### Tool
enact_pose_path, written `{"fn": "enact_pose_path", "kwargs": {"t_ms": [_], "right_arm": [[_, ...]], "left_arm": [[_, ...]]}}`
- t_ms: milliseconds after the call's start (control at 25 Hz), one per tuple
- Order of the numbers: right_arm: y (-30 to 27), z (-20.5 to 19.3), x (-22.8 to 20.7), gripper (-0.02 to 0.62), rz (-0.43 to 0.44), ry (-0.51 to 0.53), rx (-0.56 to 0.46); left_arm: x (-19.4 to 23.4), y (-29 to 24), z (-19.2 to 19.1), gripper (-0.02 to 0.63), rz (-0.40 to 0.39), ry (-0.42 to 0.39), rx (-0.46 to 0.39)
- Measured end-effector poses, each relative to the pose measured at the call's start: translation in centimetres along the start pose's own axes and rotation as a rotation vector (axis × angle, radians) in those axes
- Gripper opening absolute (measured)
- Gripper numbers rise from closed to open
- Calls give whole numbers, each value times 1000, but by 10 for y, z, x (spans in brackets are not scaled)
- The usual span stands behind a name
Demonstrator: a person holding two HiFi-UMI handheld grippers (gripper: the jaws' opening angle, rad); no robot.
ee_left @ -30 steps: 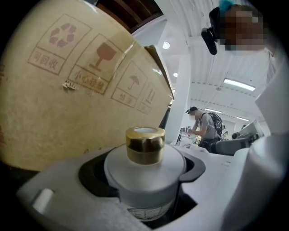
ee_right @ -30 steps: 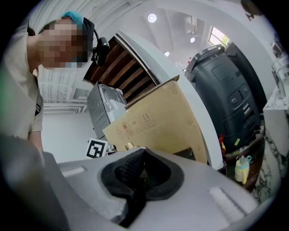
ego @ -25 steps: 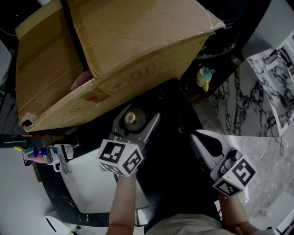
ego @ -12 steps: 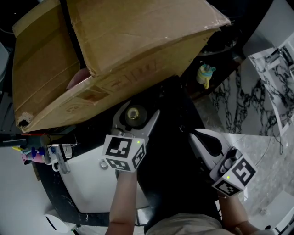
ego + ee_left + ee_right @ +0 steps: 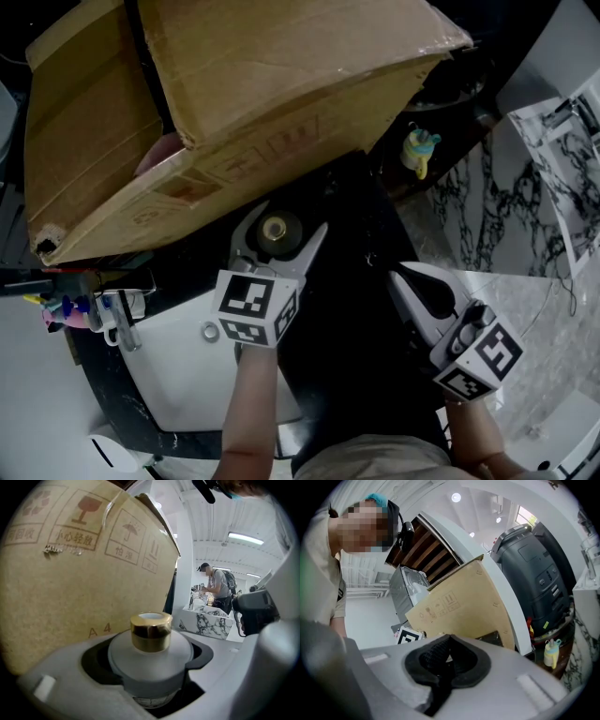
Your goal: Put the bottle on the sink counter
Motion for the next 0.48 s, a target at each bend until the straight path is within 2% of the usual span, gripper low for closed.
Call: {"fn": "enact_pose_path", "kwargs": {"t_ms": [480], "right_arm": [[-1, -2, 3, 3, 5, -2, 5]], "left_arm": [[-3, 1, -5, 351, 4, -42, 49]]}}
Point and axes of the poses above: the fingertips, and each gripper's own axes: y backward along the fingers, x to its left, z out of its top, the point moved 1 cm from there along y, backward along the fingers, and after that the axes turned 5 degrees about -x, right-handed, at the moved point
